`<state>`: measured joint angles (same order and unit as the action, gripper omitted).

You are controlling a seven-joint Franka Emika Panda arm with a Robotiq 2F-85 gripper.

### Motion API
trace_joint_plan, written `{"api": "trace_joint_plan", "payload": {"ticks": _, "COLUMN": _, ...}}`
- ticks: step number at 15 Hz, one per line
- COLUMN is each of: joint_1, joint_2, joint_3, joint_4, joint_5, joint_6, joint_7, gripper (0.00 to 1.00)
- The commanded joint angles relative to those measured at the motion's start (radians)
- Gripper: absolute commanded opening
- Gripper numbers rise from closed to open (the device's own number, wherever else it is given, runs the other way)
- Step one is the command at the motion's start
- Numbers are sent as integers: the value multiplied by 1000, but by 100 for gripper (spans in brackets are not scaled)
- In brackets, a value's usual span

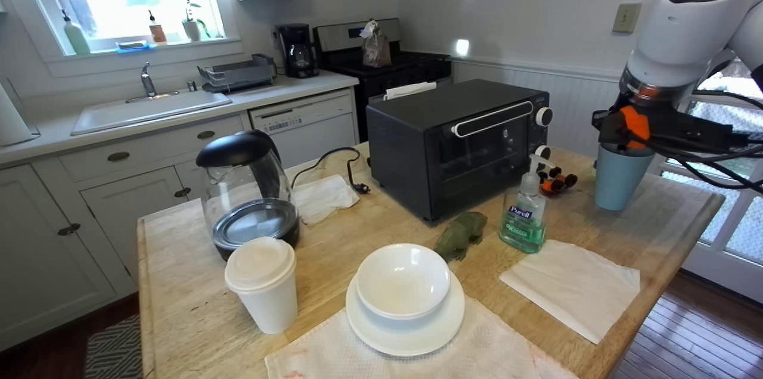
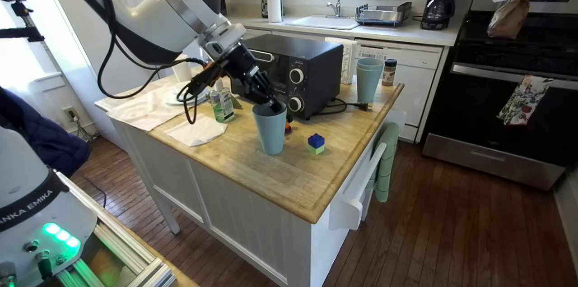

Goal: Put the fork into the cup

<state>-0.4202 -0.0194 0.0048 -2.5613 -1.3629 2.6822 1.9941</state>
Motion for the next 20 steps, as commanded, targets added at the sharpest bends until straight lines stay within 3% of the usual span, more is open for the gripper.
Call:
{"api": "trace_joint_plan", "payload": {"ticks": 1, "joint_1": 10, "joint_2": -52, "joint_3": 7, "joint_4": -16, "joint_5": 69, "joint_6": 13, "joint_7": -53, "gripper": 33}}
{"api": "trace_joint_plan", "payload": {"ticks": 2, "joint_1": 93, "joint_2": -73, "joint_3": -70, "joint_4": -22, "joint_5": 98, "joint_6": 9, "joint_7": -79, "gripper": 39}}
{"api": "trace_joint_plan", "payload": {"ticks": 4, "joint_1": 124, "joint_2": -106, "joint_3": -91, "joint_4": -29, "joint_5": 158, "joint_6": 7, "joint_7": -144, "gripper": 53}}
{"api": "trace_joint_plan", "payload": {"ticks": 11, "joint_1": 204, "joint_2": -149, "joint_3": -178, "joint_4": -39, "joint_5": 484, "joint_6": 49, "joint_7": -680, "gripper": 98}}
{"api": "trace_joint_plan", "payload": {"ticks": 12, "joint_1": 213, "joint_2": -146, "joint_3": -183, "joint_4": -45, "joint_5": 535, "joint_6": 52, "joint_7": -758, "gripper": 100}}
{"api": "trace_joint_plan", "payload": {"ticks": 13, "joint_1": 272, "joint_2": -155, "joint_3": -239, "joint_4": -47, "joint_5": 580, "joint_6": 32, "joint_7": -832, "gripper": 100}}
{"api": "trace_joint_plan", "payload": {"ticks": 17, "joint_1": 384, "joint_2": -232, "joint_3": -339, "joint_4": -37, "joint_5": 766, "joint_6": -73, "joint_7": -1128, "gripper": 100}}
{"api": "trace_joint_plan", "payload": {"ticks": 20, "joint_1": 395, "joint_2": -296, "joint_3": -372, "joint_4": 20, "joint_5": 875, "joint_6": -199, "joint_7": -1334, "gripper": 100}}
